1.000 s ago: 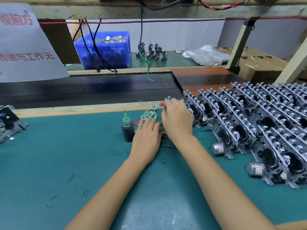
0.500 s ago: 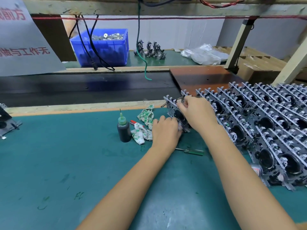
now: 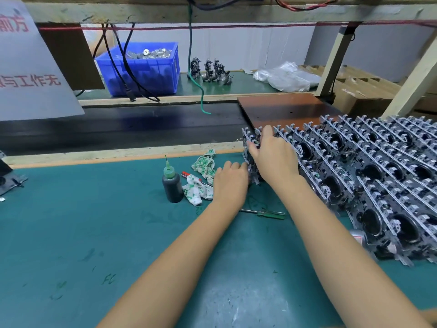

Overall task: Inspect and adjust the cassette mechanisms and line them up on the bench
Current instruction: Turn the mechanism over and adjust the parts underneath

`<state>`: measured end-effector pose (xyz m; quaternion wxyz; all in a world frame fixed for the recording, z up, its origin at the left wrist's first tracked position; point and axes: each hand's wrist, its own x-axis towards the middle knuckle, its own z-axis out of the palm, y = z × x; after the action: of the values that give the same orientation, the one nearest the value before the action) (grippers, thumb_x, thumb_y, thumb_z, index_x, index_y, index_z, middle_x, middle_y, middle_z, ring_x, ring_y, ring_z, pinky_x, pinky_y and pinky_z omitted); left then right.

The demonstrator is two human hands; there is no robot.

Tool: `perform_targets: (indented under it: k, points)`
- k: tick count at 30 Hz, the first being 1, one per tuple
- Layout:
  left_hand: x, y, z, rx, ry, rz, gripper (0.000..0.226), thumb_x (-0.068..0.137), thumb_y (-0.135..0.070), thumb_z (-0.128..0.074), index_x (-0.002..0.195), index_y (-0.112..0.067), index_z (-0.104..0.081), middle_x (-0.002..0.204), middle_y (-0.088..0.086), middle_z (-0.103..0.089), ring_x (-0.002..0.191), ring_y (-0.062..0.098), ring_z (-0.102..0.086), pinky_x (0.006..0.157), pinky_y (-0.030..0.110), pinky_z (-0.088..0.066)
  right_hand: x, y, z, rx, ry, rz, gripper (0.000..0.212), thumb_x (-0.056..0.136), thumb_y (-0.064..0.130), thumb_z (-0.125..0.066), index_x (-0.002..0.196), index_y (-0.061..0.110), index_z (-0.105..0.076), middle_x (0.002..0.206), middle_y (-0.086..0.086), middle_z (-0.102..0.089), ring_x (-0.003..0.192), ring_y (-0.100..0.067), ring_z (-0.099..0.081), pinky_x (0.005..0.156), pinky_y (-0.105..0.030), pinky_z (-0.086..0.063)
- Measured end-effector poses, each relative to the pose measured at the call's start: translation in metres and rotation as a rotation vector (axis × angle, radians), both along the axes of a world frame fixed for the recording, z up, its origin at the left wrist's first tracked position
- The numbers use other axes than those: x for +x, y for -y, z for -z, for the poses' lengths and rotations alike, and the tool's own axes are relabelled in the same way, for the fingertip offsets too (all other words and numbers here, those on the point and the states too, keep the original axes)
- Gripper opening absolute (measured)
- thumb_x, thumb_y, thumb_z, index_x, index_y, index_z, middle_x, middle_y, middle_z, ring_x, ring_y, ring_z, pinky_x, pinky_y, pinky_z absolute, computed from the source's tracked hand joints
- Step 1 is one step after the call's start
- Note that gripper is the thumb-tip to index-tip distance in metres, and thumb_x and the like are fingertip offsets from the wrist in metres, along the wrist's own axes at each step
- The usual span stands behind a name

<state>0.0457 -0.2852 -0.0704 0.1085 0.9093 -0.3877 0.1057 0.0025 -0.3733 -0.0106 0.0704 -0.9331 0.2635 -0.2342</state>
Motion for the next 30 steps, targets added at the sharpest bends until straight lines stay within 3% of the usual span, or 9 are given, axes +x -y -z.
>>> perform_targets:
  k: [2,5,8,10,13,19,22,24,30]
  points:
    - [-0.003,-0.008,-0.011,-0.032,-0.036,0.042,0.030,0.099,-0.029,-0.044,0.124,-0.012,-0.048,0.120,0.005,-0.055,0.111,0.025,-0.045,0.081,0.031,-0.032,-0.010,-0.010,-0.004,-0.041,0.079,-0.003,0.034,0.097,0.040,-0.042,0.107,0.008,-0.045,0.092,-0.014,-0.065,0.082,-0.035,-0.062,0.058,-0.033,-0.030]
    - [-0.013,-0.036,-0.035,-0.289,-0.151,0.093,0.032,0.095,-0.022,-0.047,0.126,-0.012,-0.052,0.121,0.004,-0.058,0.109,0.024,-0.046,0.084,0.032,-0.036,-0.028,-0.038,-0.005,0.000,0.179,-0.113,0.025,0.095,0.039,-0.045,0.086,0.016,-0.047,0.077,-0.006,-0.063,0.071,-0.033,-0.058,0.057,-0.033,-0.028]
    - [-0.023,-0.080,-0.052,-0.491,-0.202,0.085,0.019,0.089,-0.021,-0.047,0.099,-0.017,-0.063,0.092,-0.009,-0.062,0.094,0.017,-0.050,0.074,0.031,-0.037,-0.041,-0.074,-0.009,0.150,0.209,-0.267,0.026,0.094,0.038,-0.047,0.076,0.020,-0.042,0.063,0.004,-0.051,0.062,-0.029,-0.048,0.055,-0.034,-0.029]
    - [-0.026,-0.114,-0.055,-0.580,-0.215,0.045,0.018,0.085,-0.023,-0.045,0.086,-0.024,-0.062,0.075,-0.019,-0.055,0.078,0.009,-0.048,0.064,0.027,-0.036,-0.041,-0.100,-0.012,0.197,0.186,-0.373,0.026,0.095,0.037,-0.045,0.077,0.019,-0.046,0.064,0.003,-0.055,0.064,-0.031,-0.052,0.056,-0.036,-0.035]
    - [-0.019,-0.170,-0.045,-0.637,-0.145,-0.058,0.023,0.078,-0.012,-0.050,0.093,-0.018,-0.066,0.083,-0.014,-0.061,0.074,0.008,-0.047,0.066,0.022,-0.034,-0.029,-0.148,-0.006,0.179,0.106,-0.570,0.022,0.096,0.034,-0.043,0.094,0.016,-0.055,0.079,-0.005,-0.067,0.076,-0.033,-0.059,0.059,-0.036,-0.033]
    - [0.034,-0.281,-0.025,-0.457,-0.085,-0.447,0.029,0.085,0.000,-0.059,0.109,-0.013,-0.066,0.105,0.004,-0.063,0.092,0.020,-0.049,0.080,0.031,-0.036,0.030,-0.250,0.018,0.199,-0.071,-0.837,0.025,0.099,0.026,-0.038,0.109,0.009,-0.053,0.106,-0.010,-0.062,0.093,-0.035,-0.057,0.061,-0.036,-0.028]
    - [0.067,-0.324,-0.034,-0.341,0.021,-0.604,0.030,0.086,-0.001,-0.060,0.115,-0.006,-0.065,0.117,0.016,-0.060,0.108,0.037,-0.049,0.093,0.046,-0.038,0.081,-0.290,0.023,0.115,-0.098,-0.896,0.026,0.098,0.021,-0.043,0.120,0.008,-0.049,0.117,-0.009,-0.054,0.107,-0.028,-0.051,0.071,-0.037,-0.038]
    - [0.087,-0.345,-0.044,-0.261,0.098,-0.695,0.034,0.084,0.000,-0.060,0.118,-0.002,-0.063,0.123,0.021,-0.056,0.112,0.042,-0.046,0.093,0.051,-0.038,0.120,-0.312,0.022,0.056,-0.093,-0.910,0.030,0.096,0.016,-0.045,0.125,0.010,-0.046,0.124,-0.007,-0.049,0.116,-0.024,-0.044,0.080,-0.035,-0.042]
    - [0.147,-0.390,-0.061,0.122,0.007,-0.855,0.055,0.090,-0.023,-0.062,0.136,0.002,-0.043,0.136,0.028,-0.043,0.123,0.044,-0.039,0.097,0.055,-0.037,0.196,-0.356,0.013,-0.197,-0.030,-0.931,0.032,0.096,0.013,-0.042,0.127,0.012,-0.044,0.131,-0.003,-0.043,0.121,-0.020,-0.040,0.083,-0.031,-0.043]
